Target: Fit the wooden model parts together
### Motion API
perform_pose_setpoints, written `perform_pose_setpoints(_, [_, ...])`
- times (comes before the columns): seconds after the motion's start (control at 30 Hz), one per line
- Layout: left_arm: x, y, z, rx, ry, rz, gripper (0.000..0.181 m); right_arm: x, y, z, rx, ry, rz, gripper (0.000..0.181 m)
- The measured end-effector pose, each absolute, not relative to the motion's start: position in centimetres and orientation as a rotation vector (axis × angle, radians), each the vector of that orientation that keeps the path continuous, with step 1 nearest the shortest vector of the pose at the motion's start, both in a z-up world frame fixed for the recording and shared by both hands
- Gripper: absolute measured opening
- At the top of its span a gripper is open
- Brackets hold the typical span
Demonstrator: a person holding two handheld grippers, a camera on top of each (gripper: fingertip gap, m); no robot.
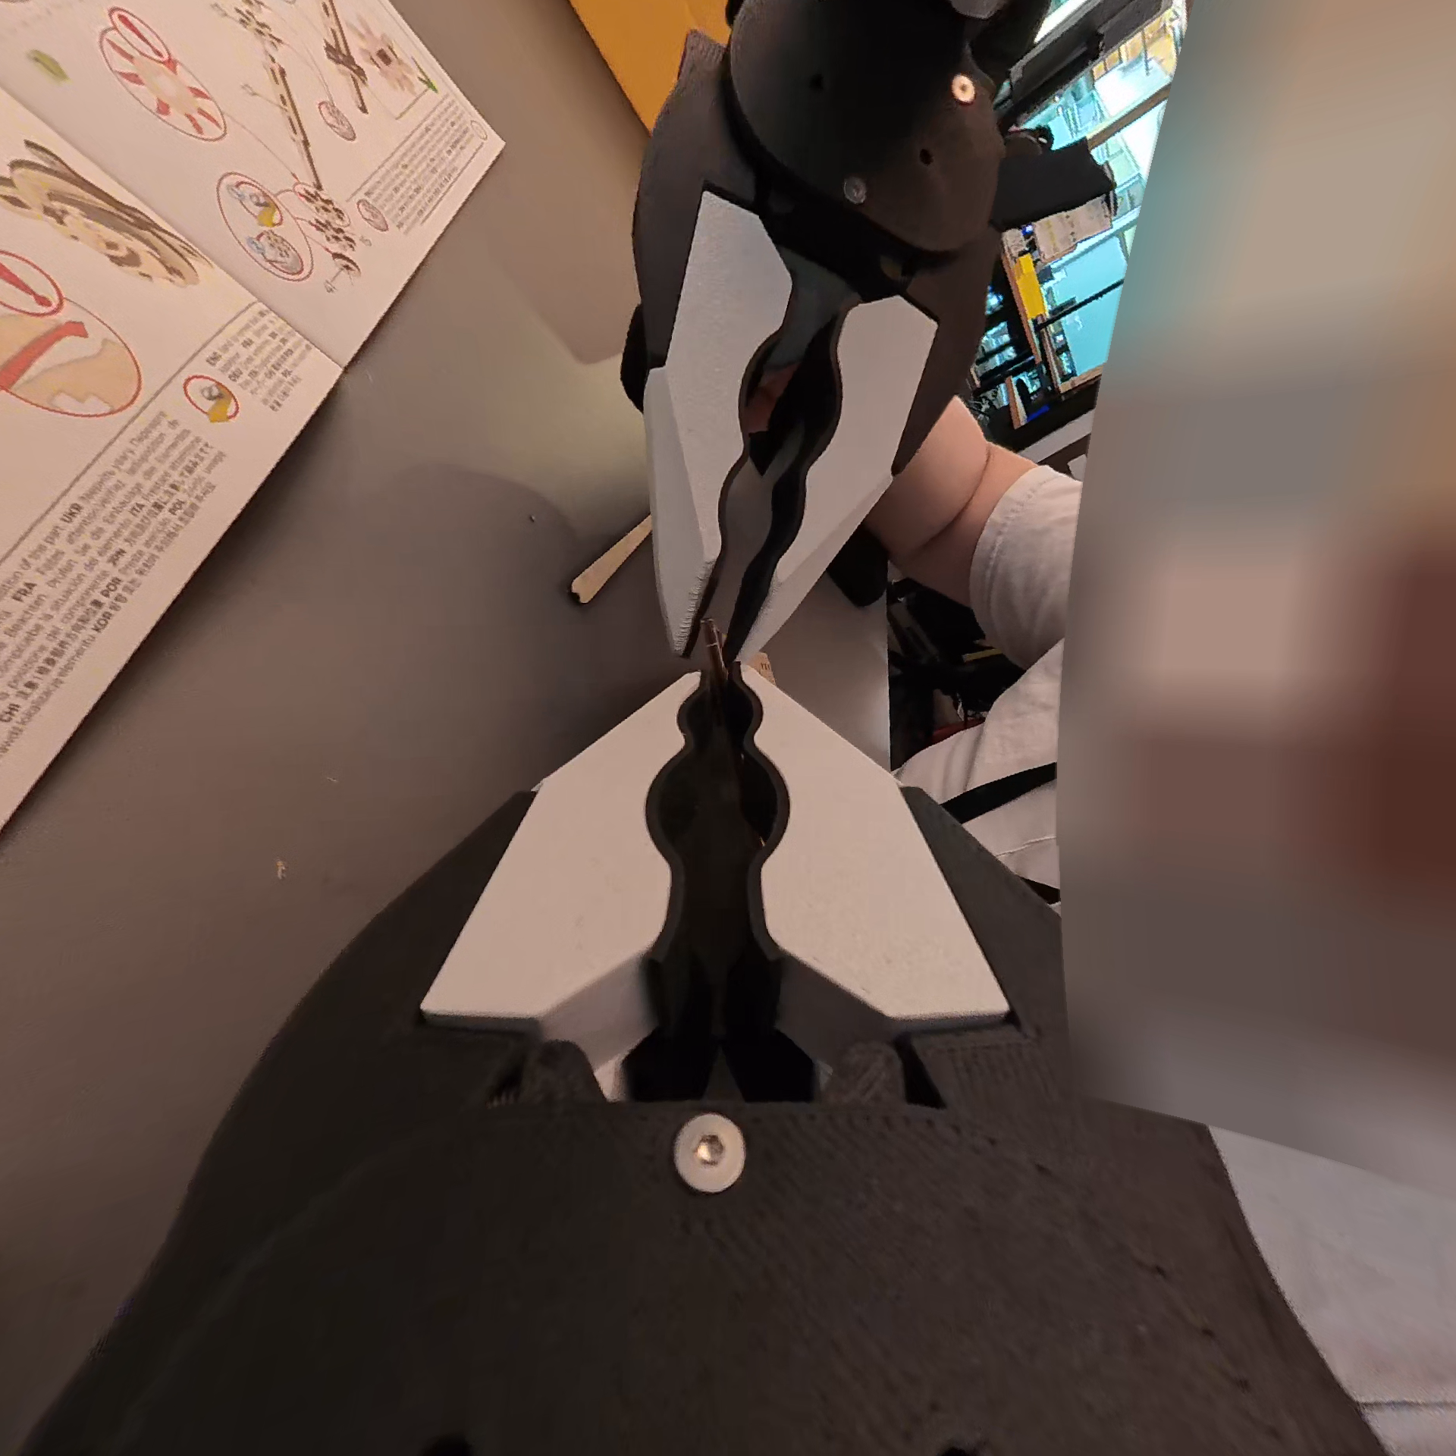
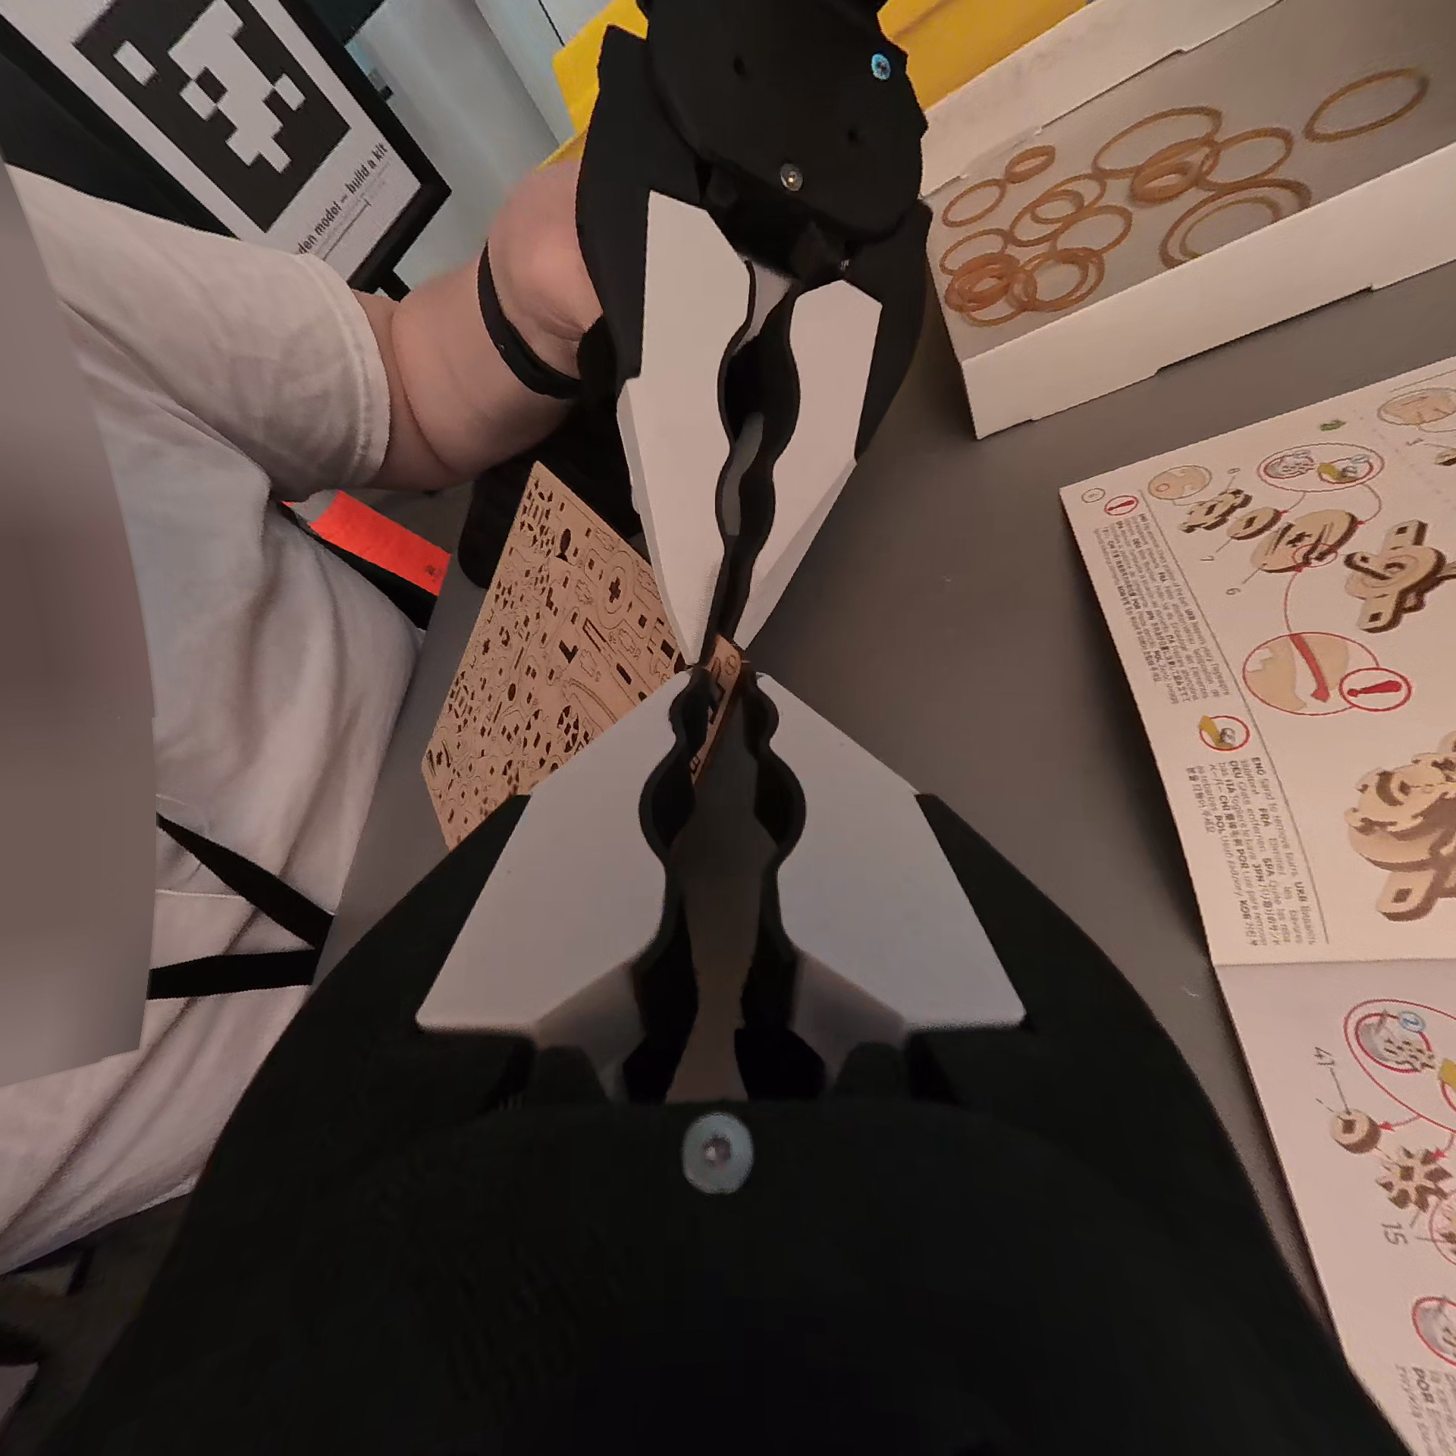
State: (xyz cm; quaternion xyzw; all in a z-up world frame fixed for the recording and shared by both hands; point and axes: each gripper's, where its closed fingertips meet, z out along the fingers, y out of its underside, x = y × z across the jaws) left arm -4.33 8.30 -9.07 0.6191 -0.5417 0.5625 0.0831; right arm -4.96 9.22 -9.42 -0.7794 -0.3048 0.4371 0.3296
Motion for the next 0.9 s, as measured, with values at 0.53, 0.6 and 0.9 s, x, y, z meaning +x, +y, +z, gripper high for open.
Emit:
perform_pose_setpoints(0.53, [-4.1, 7.6, -8.8, 1.79, -1.614, 1.699, 0.001, -4.8, 8.3, -9.0, -2.0, -0.701, 1.466, 0.007])
perform_pose_setpoints(0.6, [-4.1, 7.6, -8.8, 1.789, -1.611, 1.701, 0.001, -4.8, 8.3, -9.0, -2.001, -0.709, 1.464, 0.008])
perform_pose_setpoints(0.9, [-4.2, 7.1, -8.2, 1.728, -1.573, 1.747, 0.001, -4.9, 7.9, -8.5, -1.947, -0.844, 1.338, 0.007])
